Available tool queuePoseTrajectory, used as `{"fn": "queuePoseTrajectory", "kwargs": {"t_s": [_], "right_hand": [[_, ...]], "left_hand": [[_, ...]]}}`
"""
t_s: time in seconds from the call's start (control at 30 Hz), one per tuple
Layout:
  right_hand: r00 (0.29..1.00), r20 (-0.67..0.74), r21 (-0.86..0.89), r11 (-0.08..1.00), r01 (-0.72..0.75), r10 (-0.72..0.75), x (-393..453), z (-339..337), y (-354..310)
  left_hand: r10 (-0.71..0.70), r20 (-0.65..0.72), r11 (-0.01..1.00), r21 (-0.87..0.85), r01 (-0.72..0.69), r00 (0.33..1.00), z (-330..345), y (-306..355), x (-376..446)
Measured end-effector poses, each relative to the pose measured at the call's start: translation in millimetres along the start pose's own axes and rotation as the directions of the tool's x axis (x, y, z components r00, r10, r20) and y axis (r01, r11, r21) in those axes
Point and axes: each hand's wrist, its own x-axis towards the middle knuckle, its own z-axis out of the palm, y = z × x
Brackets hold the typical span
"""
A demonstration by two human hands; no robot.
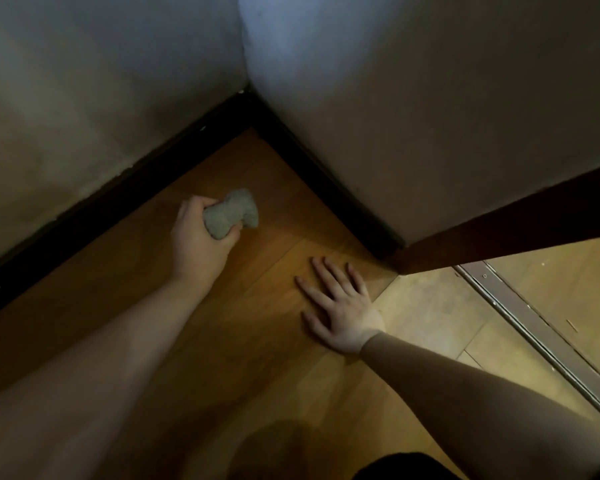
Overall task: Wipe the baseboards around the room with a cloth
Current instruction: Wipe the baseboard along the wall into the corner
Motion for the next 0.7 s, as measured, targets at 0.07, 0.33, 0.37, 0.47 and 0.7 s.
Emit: {"fn": "queuePoseTrajectory", "kwargs": {"t_s": [0.07,0.33,0.37,0.47,0.7], "right_hand": [[1.000,-0.004,0.014,1.000,-0.002,0.002,0.3,-1.3,0.1],[0.999,-0.051,0.041,0.999,0.013,-0.011,-0.5,1.6,3.9],[0.999,-0.048,0.040,0.999,0.012,-0.010,-0.7,2.3,3.2],[0.999,-0.047,0.046,0.999,0.011,-0.009,0.2,1.4,3.3],[0.998,-0.050,0.086,0.995,0.045,-0.041,-1.8,-5.2,4.2]], "left_hand": [[0.031,0.010,0.999,0.011,-0.031,0.999,1.8,-4.3,-3.5],[-0.004,-0.053,1.000,-0.002,0.004,0.999,17.0,7.2,21.5],[-0.004,-0.057,1.000,0.005,0.004,0.998,20.3,10.0,28.2],[-0.020,-0.125,0.999,0.041,0.025,0.992,30.4,15.7,53.1],[-0.144,-0.287,0.989,0.001,0.151,0.947,63.0,29.9,109.0]]}}
